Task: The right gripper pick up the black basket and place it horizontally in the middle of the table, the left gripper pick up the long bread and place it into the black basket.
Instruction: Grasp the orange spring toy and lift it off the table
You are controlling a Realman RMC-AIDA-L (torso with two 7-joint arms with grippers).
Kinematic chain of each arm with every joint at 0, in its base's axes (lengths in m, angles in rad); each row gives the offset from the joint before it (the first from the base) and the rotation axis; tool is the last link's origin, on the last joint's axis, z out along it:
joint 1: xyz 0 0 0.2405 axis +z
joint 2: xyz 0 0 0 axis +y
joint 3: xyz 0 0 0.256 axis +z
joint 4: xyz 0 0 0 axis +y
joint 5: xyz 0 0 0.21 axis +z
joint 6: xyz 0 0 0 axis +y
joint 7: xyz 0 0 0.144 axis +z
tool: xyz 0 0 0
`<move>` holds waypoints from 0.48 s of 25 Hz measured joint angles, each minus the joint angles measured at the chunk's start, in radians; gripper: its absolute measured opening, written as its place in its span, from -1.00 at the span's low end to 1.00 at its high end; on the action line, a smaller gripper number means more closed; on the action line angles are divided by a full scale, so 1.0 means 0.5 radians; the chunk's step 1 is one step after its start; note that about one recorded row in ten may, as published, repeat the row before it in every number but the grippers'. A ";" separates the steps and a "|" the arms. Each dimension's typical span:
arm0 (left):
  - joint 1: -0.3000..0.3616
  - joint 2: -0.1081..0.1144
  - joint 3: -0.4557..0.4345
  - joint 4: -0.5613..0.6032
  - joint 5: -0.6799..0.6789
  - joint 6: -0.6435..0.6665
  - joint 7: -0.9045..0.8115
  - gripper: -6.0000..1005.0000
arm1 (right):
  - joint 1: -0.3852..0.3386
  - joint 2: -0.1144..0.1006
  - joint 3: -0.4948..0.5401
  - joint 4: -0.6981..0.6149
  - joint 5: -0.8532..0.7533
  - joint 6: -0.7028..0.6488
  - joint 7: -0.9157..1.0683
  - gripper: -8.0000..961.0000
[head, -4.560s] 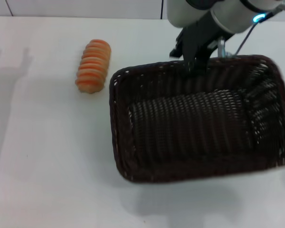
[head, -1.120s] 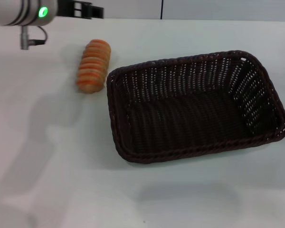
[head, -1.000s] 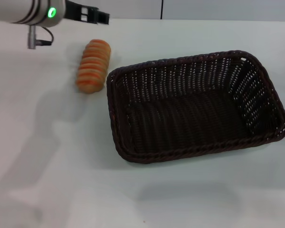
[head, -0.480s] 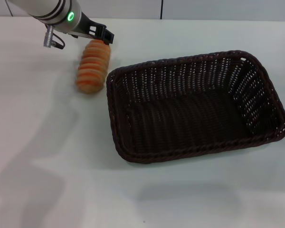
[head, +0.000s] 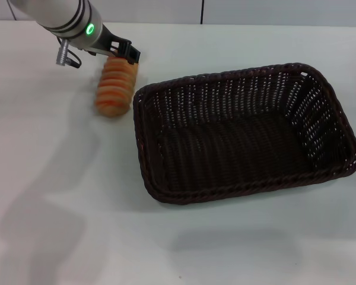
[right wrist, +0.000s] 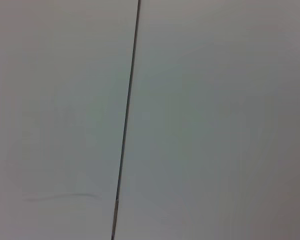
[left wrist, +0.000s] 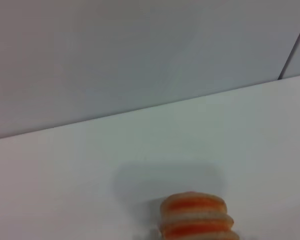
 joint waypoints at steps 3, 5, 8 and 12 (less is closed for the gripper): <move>-0.018 -0.002 -0.001 0.073 -0.001 0.040 0.001 0.56 | -0.001 0.000 -0.001 0.007 -0.001 0.000 0.000 -0.18; -0.027 -0.008 -0.001 0.125 -0.002 0.070 0.001 0.56 | -0.001 0.000 -0.001 0.012 -0.002 0.000 0.000 -0.18; -0.030 -0.013 -0.001 0.151 -0.002 0.088 0.001 0.55 | -0.001 0.000 -0.007 0.012 -0.002 0.000 0.000 -0.18; -0.053 -0.020 0.013 0.257 -0.003 0.144 0.001 0.55 | -0.001 0.000 -0.027 0.023 0.006 0.000 0.000 -0.18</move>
